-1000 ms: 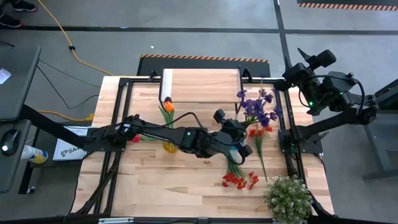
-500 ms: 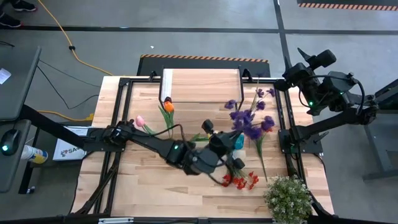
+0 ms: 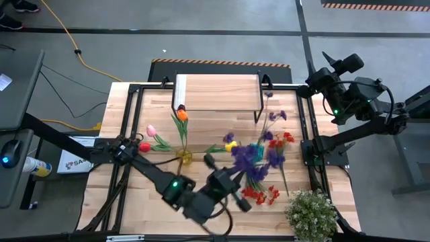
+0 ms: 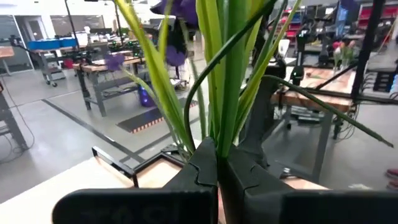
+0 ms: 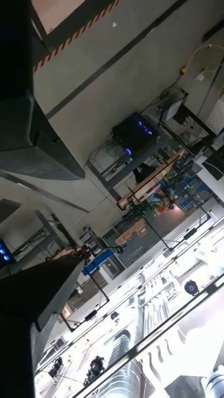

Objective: Pick and place flowers into a vace then onto a shelf
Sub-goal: Put the purple flowers into the blue vase

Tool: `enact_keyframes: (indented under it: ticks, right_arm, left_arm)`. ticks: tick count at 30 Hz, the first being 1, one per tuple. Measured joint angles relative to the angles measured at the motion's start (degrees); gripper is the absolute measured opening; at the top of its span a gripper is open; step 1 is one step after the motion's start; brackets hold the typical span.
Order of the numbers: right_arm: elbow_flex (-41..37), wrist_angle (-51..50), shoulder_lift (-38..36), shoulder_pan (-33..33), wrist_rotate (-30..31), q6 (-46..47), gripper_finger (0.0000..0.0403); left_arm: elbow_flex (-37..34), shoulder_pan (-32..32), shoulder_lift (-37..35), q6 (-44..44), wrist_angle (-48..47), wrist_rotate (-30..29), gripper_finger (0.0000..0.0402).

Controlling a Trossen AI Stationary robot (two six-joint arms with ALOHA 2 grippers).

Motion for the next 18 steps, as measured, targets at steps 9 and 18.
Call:
enact_keyframes:
  ticks: [9, 18]
  right_arm:
    - [0.0, 0.0, 0.0, 0.0, 0.0, 0.0, 0.0204]
    - [0.0, 0.0, 0.0, 0.0, 0.0, 0.0, 0.0204]
  left_arm:
    - [0.0, -3.3, 1.8, -5.3, 1.2, -1.3, 0.0032]
    - [0.0, -4.4, 5.1, -12.9, 1.2, -1.6, 0.0032]
